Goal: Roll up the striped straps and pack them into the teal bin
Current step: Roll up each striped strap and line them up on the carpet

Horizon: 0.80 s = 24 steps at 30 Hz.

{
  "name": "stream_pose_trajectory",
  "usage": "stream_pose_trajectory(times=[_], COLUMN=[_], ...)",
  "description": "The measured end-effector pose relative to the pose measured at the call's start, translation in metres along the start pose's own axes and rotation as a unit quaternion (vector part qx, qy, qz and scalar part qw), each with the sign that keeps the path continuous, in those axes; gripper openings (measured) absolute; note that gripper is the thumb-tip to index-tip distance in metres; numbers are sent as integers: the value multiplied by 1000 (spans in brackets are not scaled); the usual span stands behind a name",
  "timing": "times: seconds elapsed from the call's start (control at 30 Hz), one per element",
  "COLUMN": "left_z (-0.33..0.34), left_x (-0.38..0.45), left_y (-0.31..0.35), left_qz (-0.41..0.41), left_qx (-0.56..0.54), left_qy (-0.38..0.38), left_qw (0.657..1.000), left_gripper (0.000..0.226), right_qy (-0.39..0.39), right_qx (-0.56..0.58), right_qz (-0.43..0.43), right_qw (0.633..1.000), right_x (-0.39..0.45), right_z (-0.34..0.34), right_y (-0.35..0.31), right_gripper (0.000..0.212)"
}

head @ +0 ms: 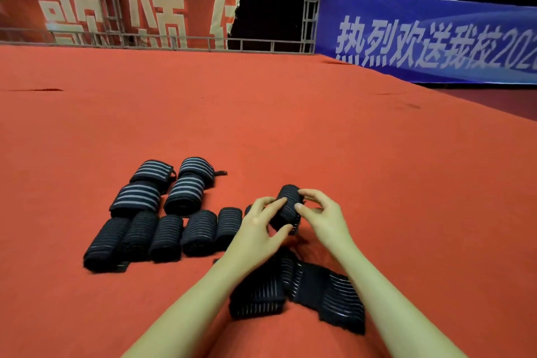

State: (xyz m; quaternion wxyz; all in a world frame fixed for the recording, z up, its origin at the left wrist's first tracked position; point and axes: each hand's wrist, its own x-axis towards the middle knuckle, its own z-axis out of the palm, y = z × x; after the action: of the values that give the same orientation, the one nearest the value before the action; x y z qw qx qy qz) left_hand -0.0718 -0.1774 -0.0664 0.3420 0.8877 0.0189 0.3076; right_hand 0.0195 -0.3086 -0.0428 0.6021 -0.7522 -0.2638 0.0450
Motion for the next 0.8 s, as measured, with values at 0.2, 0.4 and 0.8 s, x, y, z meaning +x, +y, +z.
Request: stream_pose_trajectory(times=[0.2,0.4,0.8], left_z=[28,42,25], left_x=[9,18,6], left_y=[-19,-35,-41], left_qz=[-8,53,49], left_qx=[52,265,286], left_qy=[-56,-48,-39], left_qw=[997,962,956], left_gripper=[54,35,39], right_qy=[-38,-79,-12], right_qx=[-79,-191,-243], right_qz=[24,-3,-61], right_qw=[996,978,968], right_x=[6,20,4], right_z=[0,8,6], right_y=[44,74,75], right_gripper=[41,39,31])
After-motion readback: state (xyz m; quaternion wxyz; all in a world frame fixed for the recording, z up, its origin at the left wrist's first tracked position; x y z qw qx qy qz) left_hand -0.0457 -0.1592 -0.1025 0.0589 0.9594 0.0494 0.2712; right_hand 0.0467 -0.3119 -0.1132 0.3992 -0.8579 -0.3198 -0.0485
